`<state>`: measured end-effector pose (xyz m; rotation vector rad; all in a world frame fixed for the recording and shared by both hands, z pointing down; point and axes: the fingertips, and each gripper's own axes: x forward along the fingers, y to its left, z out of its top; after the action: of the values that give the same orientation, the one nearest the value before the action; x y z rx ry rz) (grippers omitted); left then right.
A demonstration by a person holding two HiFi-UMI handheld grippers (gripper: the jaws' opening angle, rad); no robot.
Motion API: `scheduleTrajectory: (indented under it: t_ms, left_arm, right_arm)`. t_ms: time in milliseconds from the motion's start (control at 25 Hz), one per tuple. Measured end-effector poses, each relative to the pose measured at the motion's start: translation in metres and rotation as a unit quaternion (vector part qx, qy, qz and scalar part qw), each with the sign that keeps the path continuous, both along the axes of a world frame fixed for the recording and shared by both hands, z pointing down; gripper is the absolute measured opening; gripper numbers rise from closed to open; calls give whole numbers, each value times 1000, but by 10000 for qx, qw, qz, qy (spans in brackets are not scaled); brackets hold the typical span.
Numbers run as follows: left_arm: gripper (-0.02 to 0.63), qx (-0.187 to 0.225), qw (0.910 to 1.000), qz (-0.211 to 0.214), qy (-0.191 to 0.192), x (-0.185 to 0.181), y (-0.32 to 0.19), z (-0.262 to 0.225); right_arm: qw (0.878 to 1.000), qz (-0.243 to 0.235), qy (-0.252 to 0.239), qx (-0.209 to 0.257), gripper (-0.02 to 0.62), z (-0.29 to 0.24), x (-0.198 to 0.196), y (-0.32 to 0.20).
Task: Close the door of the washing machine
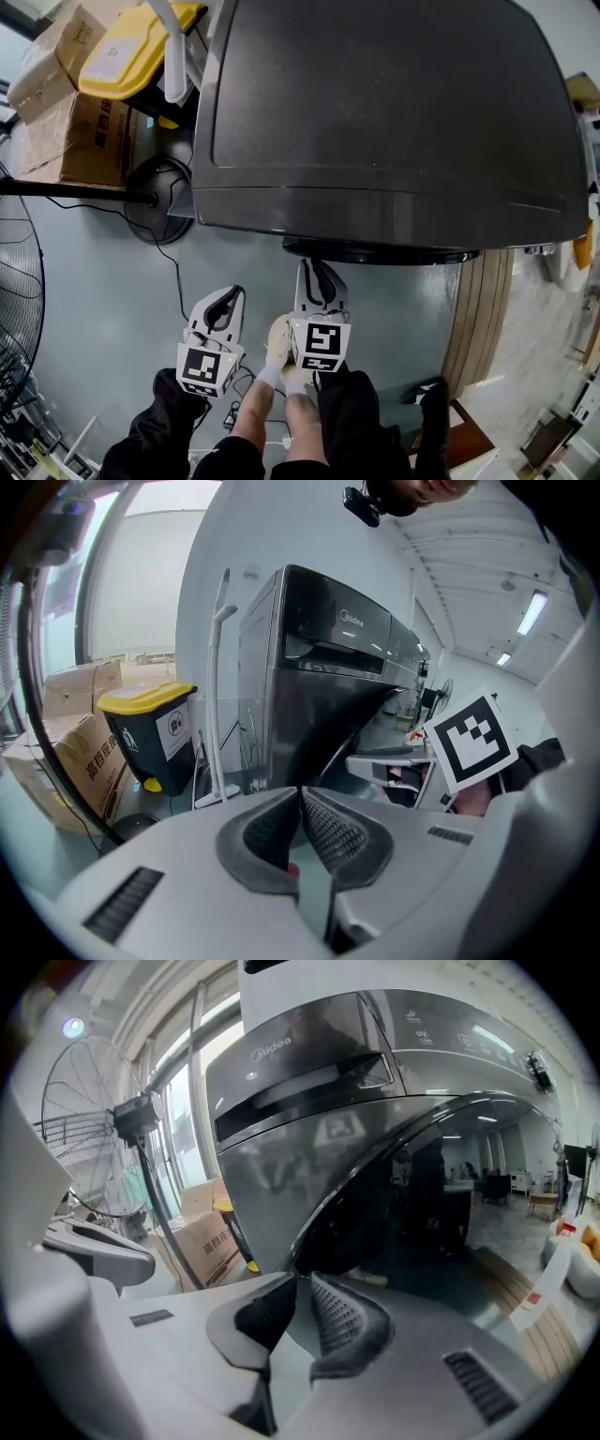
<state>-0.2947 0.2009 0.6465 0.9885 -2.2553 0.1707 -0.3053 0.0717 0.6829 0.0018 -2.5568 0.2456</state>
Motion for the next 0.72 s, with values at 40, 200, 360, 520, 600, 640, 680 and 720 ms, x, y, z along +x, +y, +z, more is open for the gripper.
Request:
scheduleTrajectory:
  t_ms: [40,200,360,520,600,640,680,720]
  left_arm:
    - [32,-7,10000,4,-2,0,0,0]
    - [32,5,10000,25,-21,0,-4,-4]
    - [32,24,10000,42,-58,3,-8,-8]
    - [32,48,10000,41,-77,5,-10,-13]
    - [32,70,9999,56,-96,7,-11,-19]
    - [32,83,9999,71,-111,9,-12,-24]
    - [32,102,9998,92,-139,11,-13,-30]
    - [32,124,9997,117,-177,12,-15,-37]
  right_arm:
    - [10000,-13,-3,21,62,1,0,0]
    - [9999,-100,-21,27,72,-2,0,2]
    - [9998,-178,-63,-43,87,-10,1,4]
    - [9998,-180,-94,49,87,-15,9,-1]
    - [9998,-201,-77,42,87,-23,14,1]
    - [9997,-219,-72,46,87,-28,17,2]
    - [9997,-233,-79,68,87,-34,19,1]
    - [9996,-236,-98,98,87,-40,22,0]
